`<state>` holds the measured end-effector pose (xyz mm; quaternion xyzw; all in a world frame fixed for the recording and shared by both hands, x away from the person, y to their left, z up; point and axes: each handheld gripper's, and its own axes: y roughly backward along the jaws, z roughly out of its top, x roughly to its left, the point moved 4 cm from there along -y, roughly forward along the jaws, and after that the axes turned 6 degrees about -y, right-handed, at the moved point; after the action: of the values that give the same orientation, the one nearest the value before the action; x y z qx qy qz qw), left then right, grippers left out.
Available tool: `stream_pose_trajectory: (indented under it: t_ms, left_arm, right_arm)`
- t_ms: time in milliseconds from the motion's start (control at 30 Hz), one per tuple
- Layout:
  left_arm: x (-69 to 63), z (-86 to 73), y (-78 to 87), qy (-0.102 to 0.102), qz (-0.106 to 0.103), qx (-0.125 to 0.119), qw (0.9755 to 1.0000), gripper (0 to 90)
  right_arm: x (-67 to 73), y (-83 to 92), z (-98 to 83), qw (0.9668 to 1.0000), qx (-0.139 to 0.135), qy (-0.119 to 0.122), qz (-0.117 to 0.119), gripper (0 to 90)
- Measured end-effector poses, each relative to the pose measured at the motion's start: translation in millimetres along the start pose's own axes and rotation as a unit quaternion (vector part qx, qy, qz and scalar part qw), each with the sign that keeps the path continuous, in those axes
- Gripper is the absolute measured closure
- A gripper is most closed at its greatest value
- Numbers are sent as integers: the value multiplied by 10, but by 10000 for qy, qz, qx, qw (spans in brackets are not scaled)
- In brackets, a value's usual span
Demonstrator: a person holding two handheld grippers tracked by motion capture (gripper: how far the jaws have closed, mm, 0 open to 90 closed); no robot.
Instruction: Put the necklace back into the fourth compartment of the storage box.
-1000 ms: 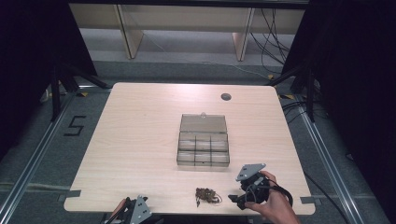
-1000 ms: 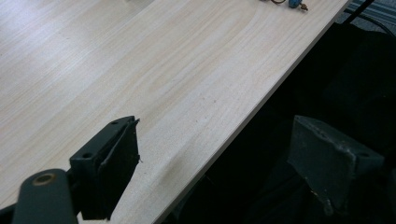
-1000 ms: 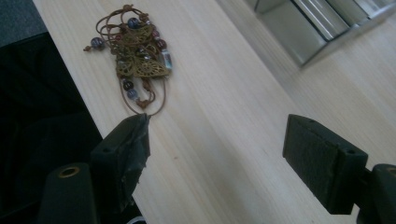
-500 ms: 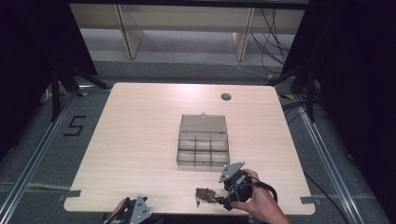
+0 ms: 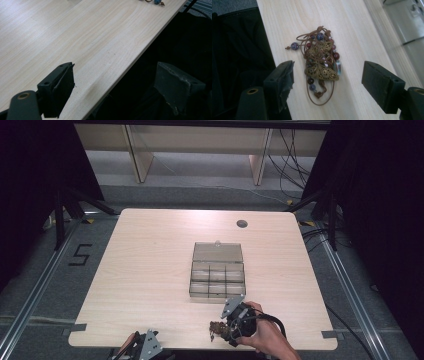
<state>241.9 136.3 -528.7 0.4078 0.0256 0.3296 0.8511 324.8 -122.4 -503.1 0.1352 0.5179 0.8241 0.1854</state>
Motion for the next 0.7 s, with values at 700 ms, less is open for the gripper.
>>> stream_pose_trajectory:
  t_ms: [700]
  left_arm:
    - [1, 5, 15, -2, -76, -25, 10000, 156]
  right_arm:
    - [0, -232, 89, 9985, 486, 157, 172, 388]
